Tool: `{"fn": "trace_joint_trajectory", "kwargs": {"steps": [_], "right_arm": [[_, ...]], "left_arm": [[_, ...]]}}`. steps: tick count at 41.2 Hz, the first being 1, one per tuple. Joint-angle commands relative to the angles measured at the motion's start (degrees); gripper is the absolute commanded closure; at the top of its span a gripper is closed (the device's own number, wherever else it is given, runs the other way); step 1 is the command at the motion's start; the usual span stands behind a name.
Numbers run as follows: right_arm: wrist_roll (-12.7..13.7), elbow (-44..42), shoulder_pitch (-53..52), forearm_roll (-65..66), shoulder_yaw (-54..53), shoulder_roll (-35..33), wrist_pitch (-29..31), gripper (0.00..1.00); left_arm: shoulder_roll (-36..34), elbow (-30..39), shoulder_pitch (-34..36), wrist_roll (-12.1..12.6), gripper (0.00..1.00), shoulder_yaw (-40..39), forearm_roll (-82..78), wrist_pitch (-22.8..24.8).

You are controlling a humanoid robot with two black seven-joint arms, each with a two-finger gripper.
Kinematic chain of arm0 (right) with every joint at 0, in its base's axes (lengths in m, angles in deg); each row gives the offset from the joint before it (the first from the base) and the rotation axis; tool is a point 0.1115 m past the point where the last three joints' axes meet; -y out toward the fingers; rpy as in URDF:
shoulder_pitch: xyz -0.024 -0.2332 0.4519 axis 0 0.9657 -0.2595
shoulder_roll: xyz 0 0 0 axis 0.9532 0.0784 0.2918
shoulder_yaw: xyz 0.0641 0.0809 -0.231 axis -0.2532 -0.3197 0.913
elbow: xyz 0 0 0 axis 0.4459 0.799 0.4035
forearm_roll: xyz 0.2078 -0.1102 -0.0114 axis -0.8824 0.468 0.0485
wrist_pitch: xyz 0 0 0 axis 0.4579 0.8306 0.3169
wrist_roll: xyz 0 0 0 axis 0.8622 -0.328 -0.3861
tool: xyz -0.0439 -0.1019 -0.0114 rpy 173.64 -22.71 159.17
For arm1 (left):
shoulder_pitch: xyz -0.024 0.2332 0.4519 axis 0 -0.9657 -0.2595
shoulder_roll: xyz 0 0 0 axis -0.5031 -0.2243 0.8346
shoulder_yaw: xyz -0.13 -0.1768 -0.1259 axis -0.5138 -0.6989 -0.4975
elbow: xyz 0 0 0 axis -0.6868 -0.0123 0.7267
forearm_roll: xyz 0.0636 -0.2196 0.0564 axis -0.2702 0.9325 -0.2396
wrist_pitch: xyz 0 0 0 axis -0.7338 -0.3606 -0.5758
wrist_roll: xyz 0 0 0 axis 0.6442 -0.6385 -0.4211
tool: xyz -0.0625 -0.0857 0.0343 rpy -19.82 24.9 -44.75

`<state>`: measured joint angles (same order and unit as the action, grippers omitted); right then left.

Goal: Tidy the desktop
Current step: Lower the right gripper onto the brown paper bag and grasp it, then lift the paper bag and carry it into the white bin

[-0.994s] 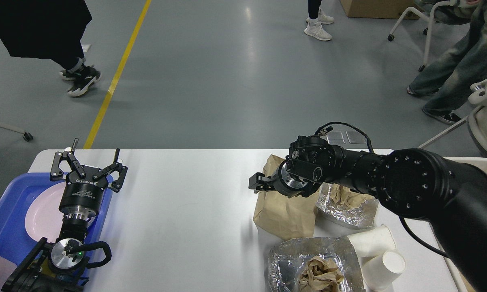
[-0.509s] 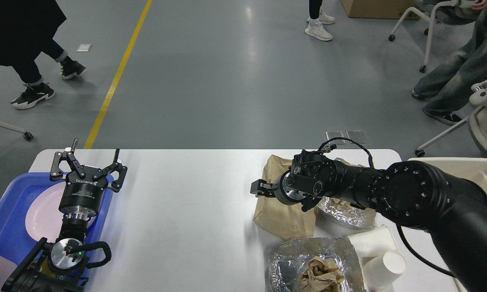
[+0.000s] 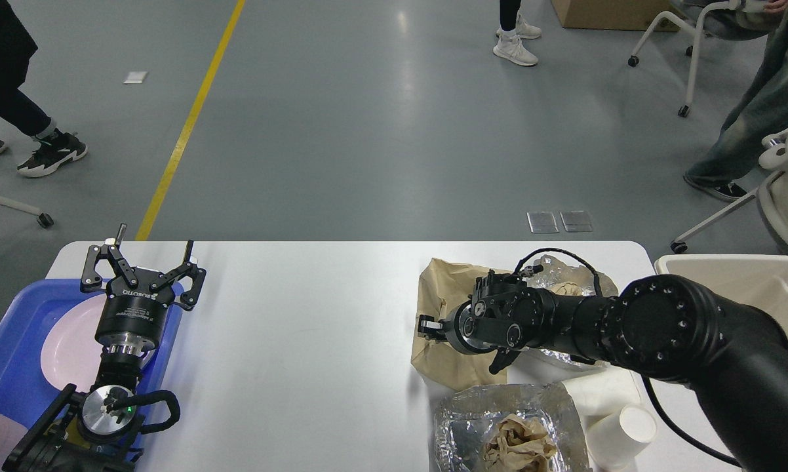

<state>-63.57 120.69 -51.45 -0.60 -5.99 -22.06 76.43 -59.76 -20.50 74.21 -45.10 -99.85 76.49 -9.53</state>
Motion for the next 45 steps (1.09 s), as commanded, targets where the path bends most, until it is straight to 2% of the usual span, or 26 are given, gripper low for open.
{"fn": "trace_joint_trajectory", "kwargs": {"steps": [1, 10, 22, 29, 40, 45], "right_arm": [[0.1, 0.8, 0.2, -0.2, -0.1, 0.1, -0.5, 1.0], [0.2, 1.4, 0.0, -0.5, -2.7, 0.1, -2.6, 1.0], [0.5, 2.7, -2.1, -1.2, -3.6, 0.3, -2.2, 1.0], [0.5, 9.9, -9.5, -6.8, -3.5, -2.4, -0.9, 1.0], [0.8, 21.6, -25.8, -11.9, -2.8, -7.8, 7.1, 1.0], [0.8, 25.4, -34.9, -13.3, -1.7, -11.3, 13.2, 1.0]], "left_arm": [[0.0, 0.0, 0.0, 0.0, 0.04, 0.0, 0.0, 0.0], [0.0, 0.0, 0.0, 0.0, 0.04, -0.1, 0.0, 0.0], [0.0, 0.0, 0.0, 0.0, 0.04, -0.1, 0.0, 0.1], [0.0, 0.0, 0.0, 0.0, 0.04, 0.0, 0.0, 0.0], [0.0, 0.0, 0.0, 0.0, 0.04, -0.1, -0.1, 0.0], [0.0, 0.0, 0.0, 0.0, 0.04, -0.1, 0.0, 0.1]]}}
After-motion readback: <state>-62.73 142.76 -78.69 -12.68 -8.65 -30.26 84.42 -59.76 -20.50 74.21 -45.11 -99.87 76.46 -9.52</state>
